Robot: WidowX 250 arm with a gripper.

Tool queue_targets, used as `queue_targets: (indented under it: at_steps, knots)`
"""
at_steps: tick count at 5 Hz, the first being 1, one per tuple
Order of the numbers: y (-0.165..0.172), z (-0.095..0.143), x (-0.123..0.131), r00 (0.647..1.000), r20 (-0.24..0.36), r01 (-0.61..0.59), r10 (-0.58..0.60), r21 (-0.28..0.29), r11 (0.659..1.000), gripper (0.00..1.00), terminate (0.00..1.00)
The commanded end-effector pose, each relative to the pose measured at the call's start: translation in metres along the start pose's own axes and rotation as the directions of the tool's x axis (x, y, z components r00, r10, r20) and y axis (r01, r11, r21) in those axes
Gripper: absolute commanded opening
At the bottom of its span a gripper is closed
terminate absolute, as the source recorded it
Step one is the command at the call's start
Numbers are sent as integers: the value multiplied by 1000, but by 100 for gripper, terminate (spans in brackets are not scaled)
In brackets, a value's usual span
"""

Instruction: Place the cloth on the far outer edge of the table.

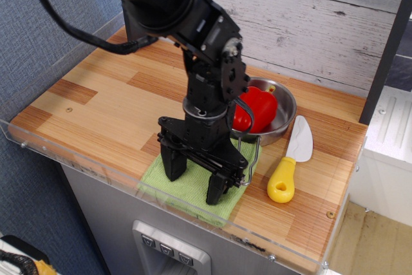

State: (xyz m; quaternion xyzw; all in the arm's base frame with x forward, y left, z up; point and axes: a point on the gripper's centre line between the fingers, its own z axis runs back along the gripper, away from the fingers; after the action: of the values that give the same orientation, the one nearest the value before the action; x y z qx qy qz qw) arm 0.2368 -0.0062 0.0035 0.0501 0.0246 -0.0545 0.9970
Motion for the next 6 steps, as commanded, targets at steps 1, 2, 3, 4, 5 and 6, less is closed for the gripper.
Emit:
queue_targets:
  at_steps: [1, 2, 3, 4, 5, 6]
  knots:
    - [24, -9, -10, 999, -28, -26, 26, -16, 1000, 100, 0]
    - [29, -7, -10, 999, -30, -21, 21, 1, 1000, 100, 0]
    - [42, -9, -10, 999, -38, -34, 35, 15, 999, 100, 0]
    - [54, -21, -10, 997, -61, -50, 49, -18, 999, 100, 0]
    - [64, -28, -10, 995, -76, -64, 61, -36, 997, 100, 0]
    - [82, -29, -6, 994, -81, -72, 69, -45, 996, 100, 0]
